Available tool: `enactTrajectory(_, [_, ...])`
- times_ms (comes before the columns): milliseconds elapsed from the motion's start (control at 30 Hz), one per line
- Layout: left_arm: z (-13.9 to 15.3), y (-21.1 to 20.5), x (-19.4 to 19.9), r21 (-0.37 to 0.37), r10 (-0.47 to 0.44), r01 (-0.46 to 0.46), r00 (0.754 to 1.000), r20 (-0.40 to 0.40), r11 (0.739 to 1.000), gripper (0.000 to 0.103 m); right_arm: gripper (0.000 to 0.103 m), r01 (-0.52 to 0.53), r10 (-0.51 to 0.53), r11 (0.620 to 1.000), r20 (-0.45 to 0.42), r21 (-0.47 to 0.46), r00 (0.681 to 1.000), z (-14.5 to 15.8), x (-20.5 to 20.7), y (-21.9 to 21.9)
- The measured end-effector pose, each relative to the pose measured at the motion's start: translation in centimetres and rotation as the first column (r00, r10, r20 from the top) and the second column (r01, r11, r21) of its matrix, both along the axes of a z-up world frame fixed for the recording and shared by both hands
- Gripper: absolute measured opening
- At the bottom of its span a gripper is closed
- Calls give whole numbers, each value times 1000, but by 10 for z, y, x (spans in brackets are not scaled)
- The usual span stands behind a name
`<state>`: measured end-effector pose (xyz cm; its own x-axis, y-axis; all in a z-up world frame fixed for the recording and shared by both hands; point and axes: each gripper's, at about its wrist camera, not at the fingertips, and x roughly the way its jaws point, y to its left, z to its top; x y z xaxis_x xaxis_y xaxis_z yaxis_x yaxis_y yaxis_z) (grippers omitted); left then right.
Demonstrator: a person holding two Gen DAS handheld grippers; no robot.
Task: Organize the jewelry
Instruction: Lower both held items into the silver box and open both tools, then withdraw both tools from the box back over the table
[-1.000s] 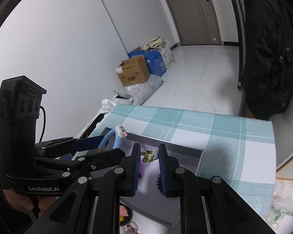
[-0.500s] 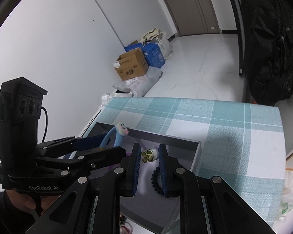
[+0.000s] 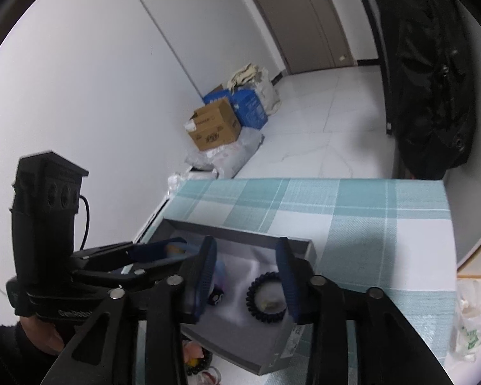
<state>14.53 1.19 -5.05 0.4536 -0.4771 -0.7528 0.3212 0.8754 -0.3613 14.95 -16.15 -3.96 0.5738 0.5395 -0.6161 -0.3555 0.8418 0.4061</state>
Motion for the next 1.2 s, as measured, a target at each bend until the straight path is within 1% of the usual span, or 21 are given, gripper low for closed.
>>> enactTrajectory(167, [5,-1,-8,16,7,-7,999,40,1000,64,52,37,-37,999,9,11,999,3,-6,-10])
enactTrajectory(267, [6,0,-14,38,13,-15,999,50,999,65,60,46,-46,999,16,13,999,5,-12,-12])
enactTrajectory(333, [5,1,-18,49,18,-21,998,53,999,65,67,44,-44,999,28,13,999,7,-16,-10])
enactTrajectory(567, [12,9,-39,84,46,-54,994,100,995,65,75,43,-43,999,50,14,998,10,-33,-9])
enactTrajectory(800, [16,14,-62,100,61,-73,991,122,992,66,83,44,-44,999,72,-1,996,12,-52,-10])
enactTrajectory(900, [14,14,-72,115,58,-72,991,119,991,67,86,49,-48,999,80,-3,996,14,-59,-12])
enactTrajectory(1000, [11,14,-82,125,52,-66,993,109,990,72,88,48,-47,999,89,-7,995,16,-68,-12])
enactTrajectory(1133, [7,11,-96,133,38,-51,995,96,990,73,91,48,-47,999,92,-17,995,16,-76,-11])
enactTrajectory(1200, [4,8,-102,153,26,-38,997,77,988,73,93,55,-53,998,86,-21,995,14,-80,-13])
